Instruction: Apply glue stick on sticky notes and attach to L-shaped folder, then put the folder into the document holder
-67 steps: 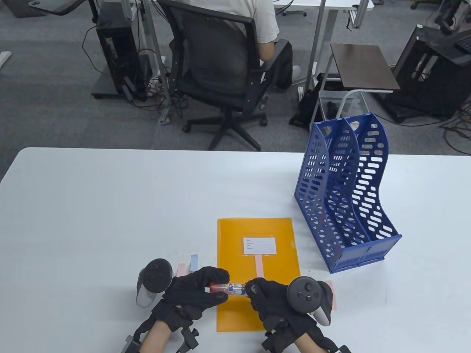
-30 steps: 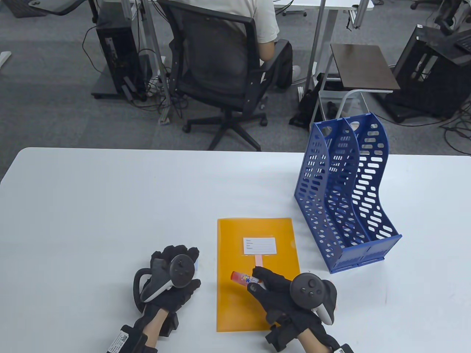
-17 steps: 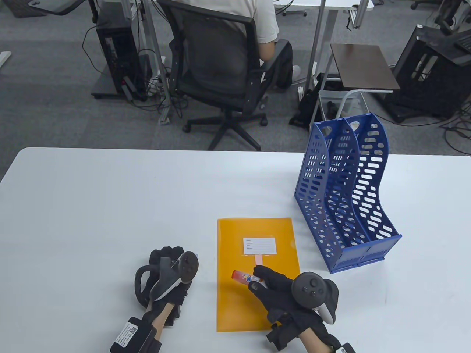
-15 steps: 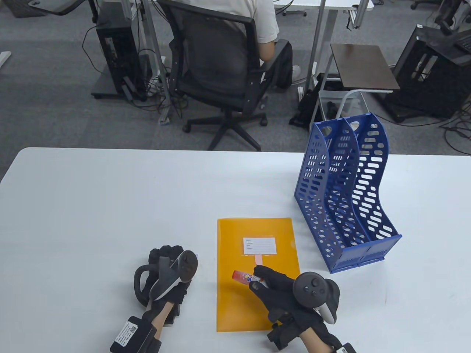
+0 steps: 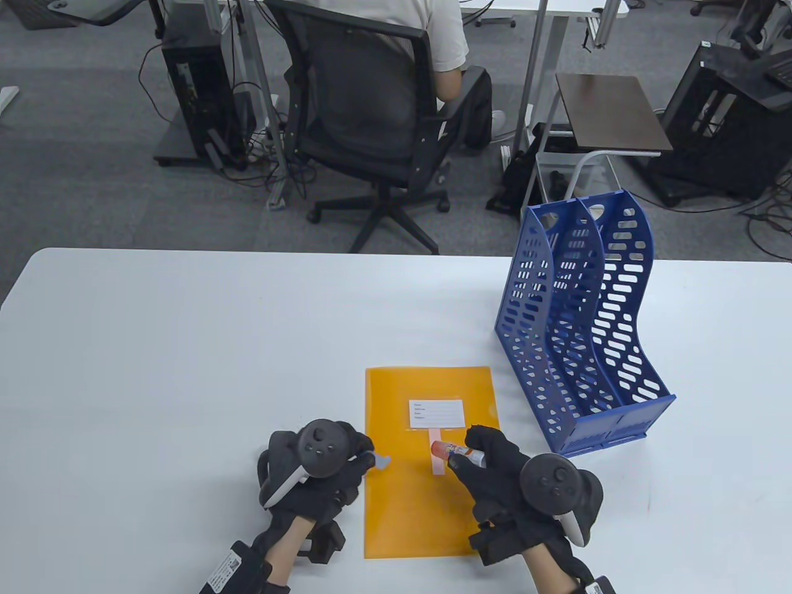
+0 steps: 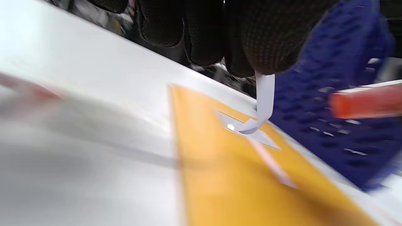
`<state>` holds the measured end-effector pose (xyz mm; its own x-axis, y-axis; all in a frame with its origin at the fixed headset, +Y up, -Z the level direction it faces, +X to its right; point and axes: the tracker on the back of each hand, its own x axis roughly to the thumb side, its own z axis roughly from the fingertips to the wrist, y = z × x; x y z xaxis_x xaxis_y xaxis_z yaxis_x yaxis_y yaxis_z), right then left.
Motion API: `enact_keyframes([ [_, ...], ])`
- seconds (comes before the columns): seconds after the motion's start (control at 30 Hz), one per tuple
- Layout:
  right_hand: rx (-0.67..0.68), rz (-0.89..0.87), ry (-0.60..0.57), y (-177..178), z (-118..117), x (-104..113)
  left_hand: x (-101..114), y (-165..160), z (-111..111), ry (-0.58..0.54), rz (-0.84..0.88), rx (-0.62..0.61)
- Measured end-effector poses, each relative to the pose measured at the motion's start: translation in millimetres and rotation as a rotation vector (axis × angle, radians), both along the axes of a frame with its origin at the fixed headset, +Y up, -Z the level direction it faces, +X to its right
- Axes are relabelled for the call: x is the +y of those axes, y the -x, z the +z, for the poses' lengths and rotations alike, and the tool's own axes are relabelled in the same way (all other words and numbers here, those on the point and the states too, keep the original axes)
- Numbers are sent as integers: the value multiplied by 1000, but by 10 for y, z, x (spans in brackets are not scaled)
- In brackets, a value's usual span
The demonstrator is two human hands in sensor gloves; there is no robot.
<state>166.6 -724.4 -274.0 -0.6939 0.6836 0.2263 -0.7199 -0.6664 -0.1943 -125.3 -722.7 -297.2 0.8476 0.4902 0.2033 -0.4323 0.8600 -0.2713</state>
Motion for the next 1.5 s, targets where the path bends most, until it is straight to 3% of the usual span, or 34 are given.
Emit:
enact_keyframes([
  [0.13,-28,42,-20,-56,8,20,-116,-371,79,153,78,-180],
  [0.23,-11,60,-13,-43,10,23,-281,-486,97,238,98,-208],
  [0.43,78,55,-1,101,27,27,-404,-442,90,147,-104,-106],
  [0.53,134,56,-69,206,41,-23,-453,-429,80,112,-184,-71],
  [0.6,151,131,-58,284,54,-50,-490,-427,72,108,-209,-61],
  [1.03,263,443,-94,790,158,-175,-568,-399,48,135,-186,-50],
  [1.5,275,593,-101,937,200,-139,-558,-417,50,128,-232,-64],
])
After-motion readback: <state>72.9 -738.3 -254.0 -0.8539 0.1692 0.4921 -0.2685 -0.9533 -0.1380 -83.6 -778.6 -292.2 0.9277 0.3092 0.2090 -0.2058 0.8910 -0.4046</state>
